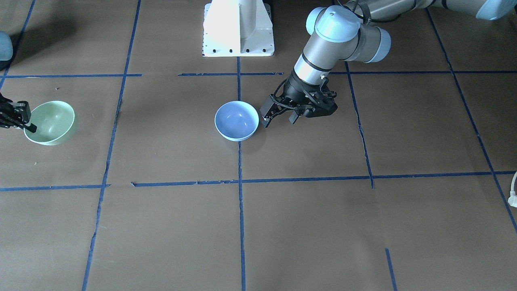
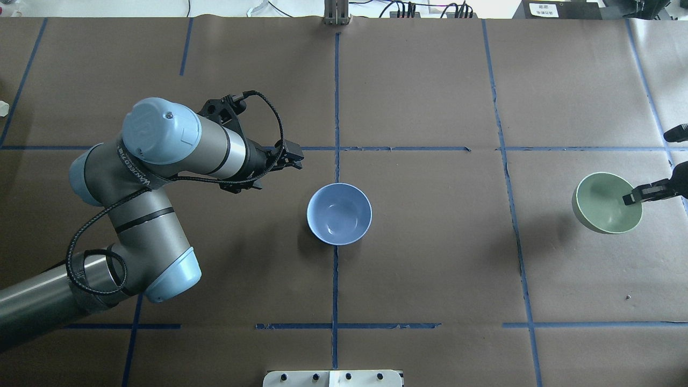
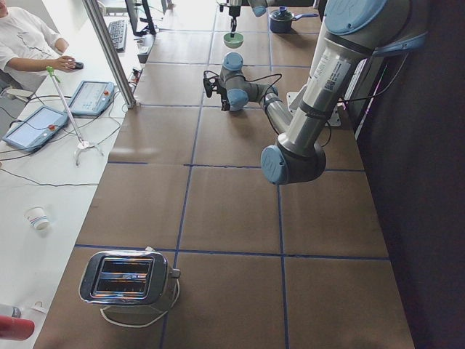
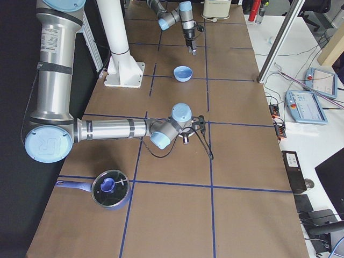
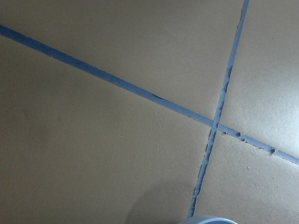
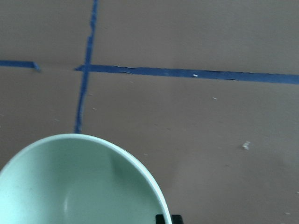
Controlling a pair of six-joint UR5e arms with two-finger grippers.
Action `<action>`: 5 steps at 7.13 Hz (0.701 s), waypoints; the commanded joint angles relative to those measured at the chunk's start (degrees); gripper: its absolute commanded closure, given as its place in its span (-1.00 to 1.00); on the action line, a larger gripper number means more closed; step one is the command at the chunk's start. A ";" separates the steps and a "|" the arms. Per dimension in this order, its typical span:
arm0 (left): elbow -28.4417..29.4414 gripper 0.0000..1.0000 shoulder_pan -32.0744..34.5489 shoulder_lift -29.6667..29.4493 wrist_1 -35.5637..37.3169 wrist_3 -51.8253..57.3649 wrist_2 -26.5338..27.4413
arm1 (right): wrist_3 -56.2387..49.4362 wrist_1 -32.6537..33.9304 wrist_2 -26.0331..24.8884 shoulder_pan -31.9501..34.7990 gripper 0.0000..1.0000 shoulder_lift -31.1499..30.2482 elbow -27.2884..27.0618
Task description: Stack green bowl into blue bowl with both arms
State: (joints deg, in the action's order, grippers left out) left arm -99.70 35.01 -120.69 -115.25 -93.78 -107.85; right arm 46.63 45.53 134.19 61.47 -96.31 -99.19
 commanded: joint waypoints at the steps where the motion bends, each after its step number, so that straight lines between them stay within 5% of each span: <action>1: -4.69 -1.00 0.67 3.85 0.03 0.00 -0.08 | 18.93 0.00 -0.32 -6.50 1.00 8.28 -5.75; 3: -10.40 -1.00 4.34 9.82 0.03 0.09 -4.34 | 39.24 3.13 -11.42 -18.51 0.99 21.81 -5.32; 5: -12.36 -1.00 10.23 13.19 -0.23 0.18 -11.74 | 42.21 18.46 -24.70 -29.16 0.98 33.24 -4.44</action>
State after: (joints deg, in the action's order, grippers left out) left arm -111.04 42.37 -109.06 -115.37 -93.64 -116.14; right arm 86.06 55.69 116.94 38.92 -69.73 -104.21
